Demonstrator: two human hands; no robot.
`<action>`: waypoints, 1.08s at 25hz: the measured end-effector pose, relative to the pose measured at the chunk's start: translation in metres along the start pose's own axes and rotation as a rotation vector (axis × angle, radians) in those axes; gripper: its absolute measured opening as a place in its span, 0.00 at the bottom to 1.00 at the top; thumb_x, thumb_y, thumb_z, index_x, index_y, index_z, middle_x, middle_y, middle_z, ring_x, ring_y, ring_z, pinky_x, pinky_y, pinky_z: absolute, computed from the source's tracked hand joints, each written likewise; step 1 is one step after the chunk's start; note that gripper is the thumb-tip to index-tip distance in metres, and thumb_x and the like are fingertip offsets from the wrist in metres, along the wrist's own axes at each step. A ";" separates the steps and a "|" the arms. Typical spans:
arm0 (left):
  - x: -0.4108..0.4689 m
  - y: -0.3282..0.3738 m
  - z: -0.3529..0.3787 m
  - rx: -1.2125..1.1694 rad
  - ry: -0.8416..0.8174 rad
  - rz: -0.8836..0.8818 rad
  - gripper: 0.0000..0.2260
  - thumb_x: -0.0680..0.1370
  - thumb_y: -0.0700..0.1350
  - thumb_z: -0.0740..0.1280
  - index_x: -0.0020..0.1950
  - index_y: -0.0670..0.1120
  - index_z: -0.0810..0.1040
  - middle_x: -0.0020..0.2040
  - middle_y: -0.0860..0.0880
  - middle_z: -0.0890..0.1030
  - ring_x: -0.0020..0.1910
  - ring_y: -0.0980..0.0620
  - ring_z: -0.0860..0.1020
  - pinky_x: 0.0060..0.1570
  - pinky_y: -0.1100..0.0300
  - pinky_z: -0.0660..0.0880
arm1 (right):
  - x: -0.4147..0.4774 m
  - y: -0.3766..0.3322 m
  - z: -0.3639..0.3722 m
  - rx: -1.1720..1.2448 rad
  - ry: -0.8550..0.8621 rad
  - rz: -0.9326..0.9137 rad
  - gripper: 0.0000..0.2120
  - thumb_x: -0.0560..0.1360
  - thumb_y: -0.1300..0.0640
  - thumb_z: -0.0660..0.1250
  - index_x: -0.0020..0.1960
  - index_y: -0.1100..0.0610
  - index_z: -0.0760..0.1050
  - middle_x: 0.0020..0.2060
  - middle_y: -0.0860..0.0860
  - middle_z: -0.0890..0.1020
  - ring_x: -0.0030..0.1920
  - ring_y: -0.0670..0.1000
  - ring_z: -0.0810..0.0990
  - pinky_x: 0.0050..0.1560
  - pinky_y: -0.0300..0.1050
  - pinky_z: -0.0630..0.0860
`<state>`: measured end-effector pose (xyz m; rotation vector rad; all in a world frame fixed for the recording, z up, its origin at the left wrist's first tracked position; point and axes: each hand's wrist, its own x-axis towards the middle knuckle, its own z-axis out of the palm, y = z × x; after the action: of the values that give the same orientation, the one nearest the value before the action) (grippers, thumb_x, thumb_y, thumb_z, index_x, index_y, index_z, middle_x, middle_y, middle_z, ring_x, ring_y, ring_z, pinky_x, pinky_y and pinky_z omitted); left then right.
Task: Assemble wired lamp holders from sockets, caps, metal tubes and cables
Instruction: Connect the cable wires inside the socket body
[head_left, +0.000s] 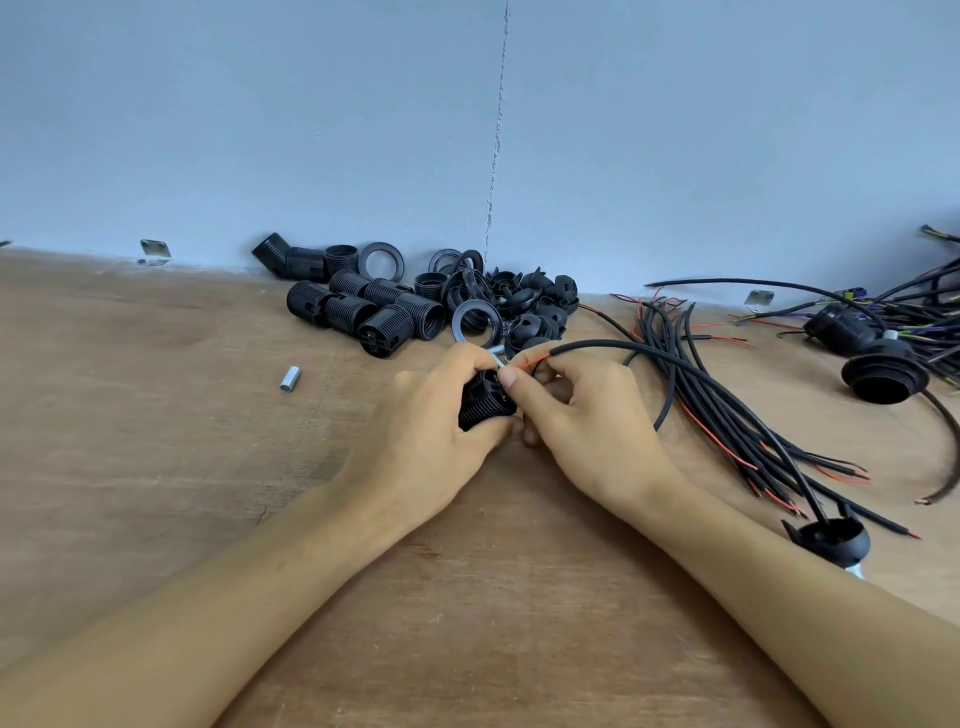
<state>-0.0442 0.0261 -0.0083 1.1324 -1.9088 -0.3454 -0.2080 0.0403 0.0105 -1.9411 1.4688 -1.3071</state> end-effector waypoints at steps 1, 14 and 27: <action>0.000 0.000 0.000 -0.006 -0.002 -0.002 0.16 0.72 0.46 0.78 0.57 0.54 0.78 0.40 0.59 0.81 0.42 0.64 0.79 0.38 0.74 0.70 | 0.000 0.000 -0.001 0.053 -0.005 0.038 0.09 0.79 0.55 0.69 0.43 0.57 0.81 0.25 0.47 0.80 0.29 0.48 0.82 0.36 0.38 0.77; -0.002 -0.002 -0.003 -0.033 0.004 0.025 0.19 0.71 0.51 0.80 0.55 0.59 0.75 0.39 0.63 0.80 0.43 0.65 0.79 0.40 0.74 0.70 | 0.002 0.005 -0.007 0.162 -0.043 0.139 0.15 0.79 0.49 0.69 0.38 0.56 0.79 0.25 0.55 0.80 0.28 0.51 0.80 0.40 0.43 0.76; -0.002 -0.006 -0.004 -0.041 0.004 0.029 0.20 0.69 0.52 0.81 0.54 0.62 0.74 0.42 0.63 0.83 0.45 0.65 0.80 0.43 0.72 0.73 | 0.002 0.008 -0.009 0.082 -0.053 0.078 0.14 0.78 0.48 0.71 0.34 0.49 0.78 0.26 0.41 0.79 0.28 0.40 0.75 0.35 0.33 0.71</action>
<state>-0.0377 0.0247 -0.0106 1.0770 -1.9046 -0.3645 -0.2196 0.0377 0.0097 -1.8340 1.4276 -1.2523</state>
